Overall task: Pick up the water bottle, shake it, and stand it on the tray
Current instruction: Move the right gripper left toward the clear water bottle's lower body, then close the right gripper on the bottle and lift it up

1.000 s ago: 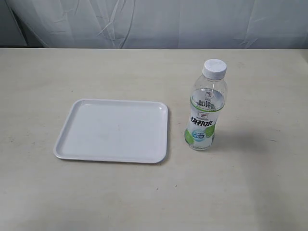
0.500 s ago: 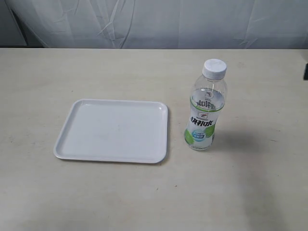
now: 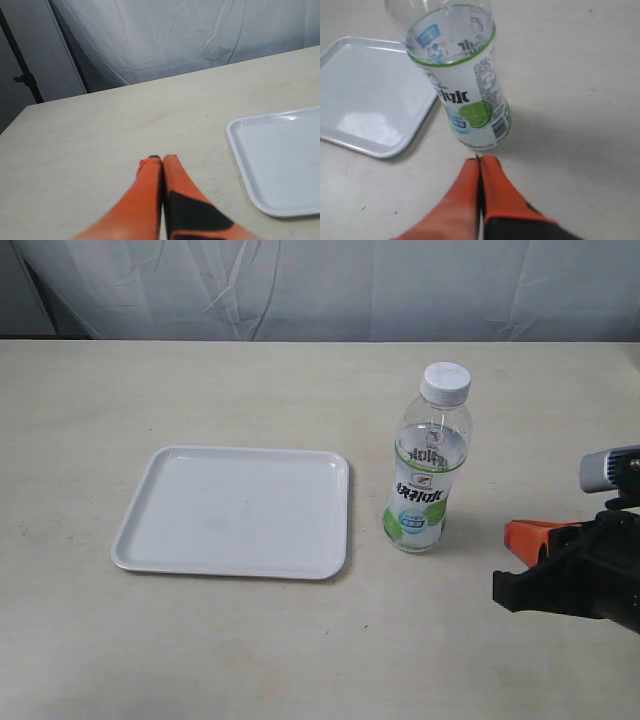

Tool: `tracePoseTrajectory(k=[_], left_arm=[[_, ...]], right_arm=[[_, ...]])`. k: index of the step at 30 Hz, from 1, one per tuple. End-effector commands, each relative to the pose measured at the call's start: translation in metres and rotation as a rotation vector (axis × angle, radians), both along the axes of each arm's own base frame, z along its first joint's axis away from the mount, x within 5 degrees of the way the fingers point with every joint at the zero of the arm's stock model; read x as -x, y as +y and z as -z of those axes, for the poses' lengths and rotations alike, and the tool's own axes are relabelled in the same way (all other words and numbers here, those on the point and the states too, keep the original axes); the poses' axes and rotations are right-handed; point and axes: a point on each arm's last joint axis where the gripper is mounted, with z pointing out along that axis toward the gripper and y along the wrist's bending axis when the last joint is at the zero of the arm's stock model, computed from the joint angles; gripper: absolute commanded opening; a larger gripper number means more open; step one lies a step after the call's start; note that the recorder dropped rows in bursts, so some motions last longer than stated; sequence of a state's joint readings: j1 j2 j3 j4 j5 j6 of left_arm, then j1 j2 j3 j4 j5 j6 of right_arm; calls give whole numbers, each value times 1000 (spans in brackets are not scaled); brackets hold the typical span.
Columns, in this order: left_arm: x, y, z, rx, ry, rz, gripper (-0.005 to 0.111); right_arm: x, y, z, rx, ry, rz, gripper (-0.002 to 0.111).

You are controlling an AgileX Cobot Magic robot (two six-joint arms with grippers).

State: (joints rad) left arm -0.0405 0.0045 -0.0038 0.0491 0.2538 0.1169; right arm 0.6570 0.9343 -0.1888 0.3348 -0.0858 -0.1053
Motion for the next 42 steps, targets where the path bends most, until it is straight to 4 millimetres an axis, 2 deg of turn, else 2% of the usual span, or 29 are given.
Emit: tracePoseTrajectory(k=[1,4,7,11,13,16,18,23,28,35,42], left_arm=[[0,0,0,6,-7,0,0],[0,0,0,6,-7,0,0],[0,0,0,6,-7,0,0],[0,0,0,6,-7,0,0],[0,0,0,6,-7,0,0],[0,0,0,6,-7,0,0],[0,0,0,6,-7,0,0],[0,0,0,6,-7,0,0],[0,0,0,6,-7,0,0],[0,0,0,6,-7,0,0],[0,0,0,6,-7,0,0]], right_arm=[[-2,4,1,-8,-22,-9,-1],[-2,4,2,-47,15,29,-1],[-8,8,9,1,1,10,2],[-17,13,18,43,-37,-5,34],[-21,15,22,47,-51,4,60],[-28,18,27,48,-79,18,92],[-31,19,31,54,-88,20,105],[-35,23,37,59,-110,1,104],[-41,33,34,33,-195,-51,104],[-64,54,33,51,-168,-78,104],[-89,74,48,76,-135,-81,104]])
